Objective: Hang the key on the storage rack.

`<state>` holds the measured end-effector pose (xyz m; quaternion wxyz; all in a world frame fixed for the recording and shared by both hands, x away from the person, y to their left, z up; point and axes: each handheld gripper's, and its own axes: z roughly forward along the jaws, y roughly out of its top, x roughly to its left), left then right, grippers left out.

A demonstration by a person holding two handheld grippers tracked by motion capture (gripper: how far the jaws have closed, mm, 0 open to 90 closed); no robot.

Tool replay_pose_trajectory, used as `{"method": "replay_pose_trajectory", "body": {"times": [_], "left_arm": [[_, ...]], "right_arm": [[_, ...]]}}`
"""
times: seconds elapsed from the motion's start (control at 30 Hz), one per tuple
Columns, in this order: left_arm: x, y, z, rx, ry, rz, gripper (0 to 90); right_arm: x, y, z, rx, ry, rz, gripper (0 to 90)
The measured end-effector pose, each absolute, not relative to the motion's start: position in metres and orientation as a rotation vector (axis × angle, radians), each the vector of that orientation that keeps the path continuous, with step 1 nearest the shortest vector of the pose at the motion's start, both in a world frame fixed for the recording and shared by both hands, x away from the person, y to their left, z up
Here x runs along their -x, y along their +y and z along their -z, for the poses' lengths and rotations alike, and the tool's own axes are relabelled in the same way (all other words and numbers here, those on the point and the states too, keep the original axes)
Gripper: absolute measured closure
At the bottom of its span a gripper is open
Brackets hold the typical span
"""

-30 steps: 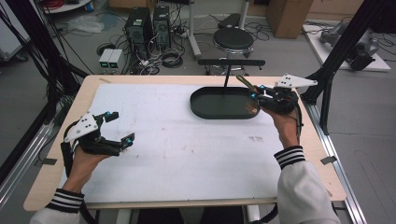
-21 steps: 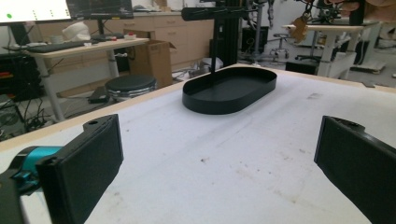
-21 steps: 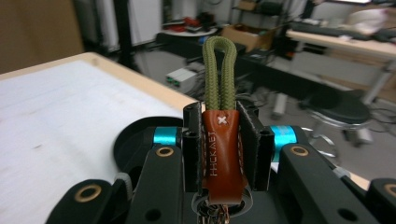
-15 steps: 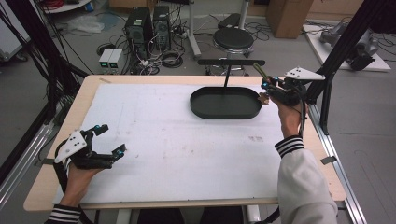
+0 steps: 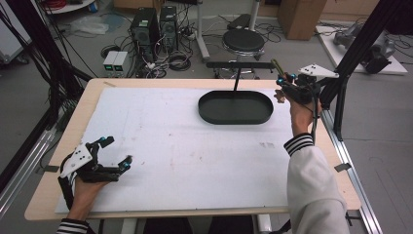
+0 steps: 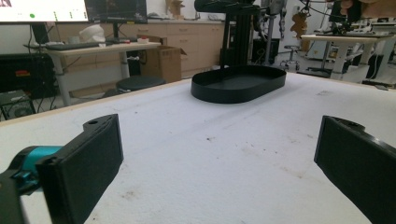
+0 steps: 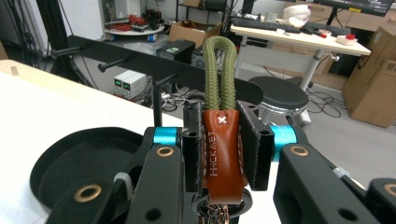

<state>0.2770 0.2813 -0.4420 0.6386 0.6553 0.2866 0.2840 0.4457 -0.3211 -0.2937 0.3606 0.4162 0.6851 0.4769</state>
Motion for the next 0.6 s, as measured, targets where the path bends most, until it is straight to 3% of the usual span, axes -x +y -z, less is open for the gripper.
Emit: {"method": "replay_pose_trajectory", "body": {"times": [0.6], "left_arm": [[-0.274, 0.286, 0.452, -1.481, 0.704, -0.668, 1.7]], "right_arm": [[-0.466, -0.319, 0.312, -1.147, 1.781, -1.176, 72.7]]}}
